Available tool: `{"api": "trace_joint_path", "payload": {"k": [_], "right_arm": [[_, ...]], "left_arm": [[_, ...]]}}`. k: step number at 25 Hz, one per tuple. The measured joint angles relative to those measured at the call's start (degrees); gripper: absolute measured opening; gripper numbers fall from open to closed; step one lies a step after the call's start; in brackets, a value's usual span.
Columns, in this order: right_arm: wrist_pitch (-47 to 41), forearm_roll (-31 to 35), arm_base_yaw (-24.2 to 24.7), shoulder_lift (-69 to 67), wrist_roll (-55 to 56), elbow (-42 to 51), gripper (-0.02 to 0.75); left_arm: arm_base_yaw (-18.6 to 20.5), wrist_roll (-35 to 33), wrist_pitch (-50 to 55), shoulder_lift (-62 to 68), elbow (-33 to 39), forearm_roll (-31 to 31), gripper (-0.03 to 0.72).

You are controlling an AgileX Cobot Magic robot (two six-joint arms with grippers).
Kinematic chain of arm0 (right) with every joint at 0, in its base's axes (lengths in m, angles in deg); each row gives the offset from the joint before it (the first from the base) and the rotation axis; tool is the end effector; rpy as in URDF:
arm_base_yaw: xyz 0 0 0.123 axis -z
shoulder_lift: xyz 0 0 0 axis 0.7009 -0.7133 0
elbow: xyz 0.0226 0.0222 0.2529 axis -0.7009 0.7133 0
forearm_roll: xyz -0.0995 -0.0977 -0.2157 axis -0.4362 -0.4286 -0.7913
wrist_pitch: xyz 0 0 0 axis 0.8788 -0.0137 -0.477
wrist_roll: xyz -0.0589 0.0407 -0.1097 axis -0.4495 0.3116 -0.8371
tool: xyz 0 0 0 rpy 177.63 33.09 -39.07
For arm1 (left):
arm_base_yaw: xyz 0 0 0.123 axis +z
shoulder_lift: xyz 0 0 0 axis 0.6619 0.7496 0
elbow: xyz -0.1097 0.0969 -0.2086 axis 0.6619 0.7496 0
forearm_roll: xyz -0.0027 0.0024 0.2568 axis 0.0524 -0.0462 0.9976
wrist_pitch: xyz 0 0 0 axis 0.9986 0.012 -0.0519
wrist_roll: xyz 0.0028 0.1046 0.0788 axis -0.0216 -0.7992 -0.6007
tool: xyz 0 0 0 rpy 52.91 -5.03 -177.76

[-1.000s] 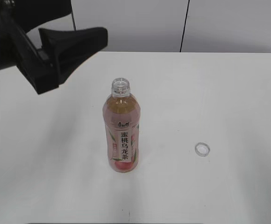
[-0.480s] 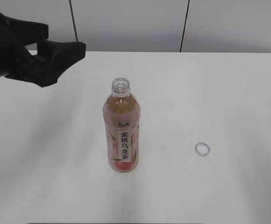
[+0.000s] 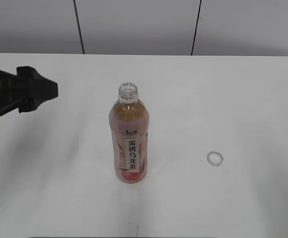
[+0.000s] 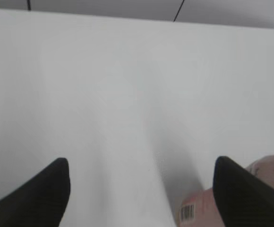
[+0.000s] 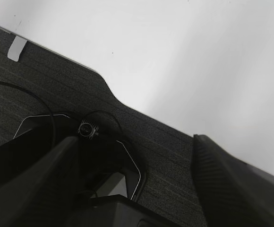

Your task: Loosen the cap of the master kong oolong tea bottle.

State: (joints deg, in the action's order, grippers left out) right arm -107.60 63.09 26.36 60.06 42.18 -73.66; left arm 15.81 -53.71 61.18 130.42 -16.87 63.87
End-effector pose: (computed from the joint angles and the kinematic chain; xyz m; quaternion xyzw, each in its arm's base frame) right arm 0.1045 0.0597 0.2162 -0.2547 0.9219 0.1092 0.2709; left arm 0.2566 -0.1193 0.1993 0.0533 0.8764 -0.1665 0.4487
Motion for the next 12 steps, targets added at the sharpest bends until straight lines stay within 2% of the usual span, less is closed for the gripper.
{"api": "trace_joint_path", "payload": {"k": [5,12], "right_arm": [[0.00,0.00,0.00,0.00,0.00,0.00,0.554],[0.00,-0.03,0.00,0.00,0.00,0.00,0.554]], "left_arm": [[0.00,-0.89,11.11,-6.98,0.00,-2.75,0.552],[0.00,-14.99,25.93,-24.75,-0.35,-14.79,0.510]]}}
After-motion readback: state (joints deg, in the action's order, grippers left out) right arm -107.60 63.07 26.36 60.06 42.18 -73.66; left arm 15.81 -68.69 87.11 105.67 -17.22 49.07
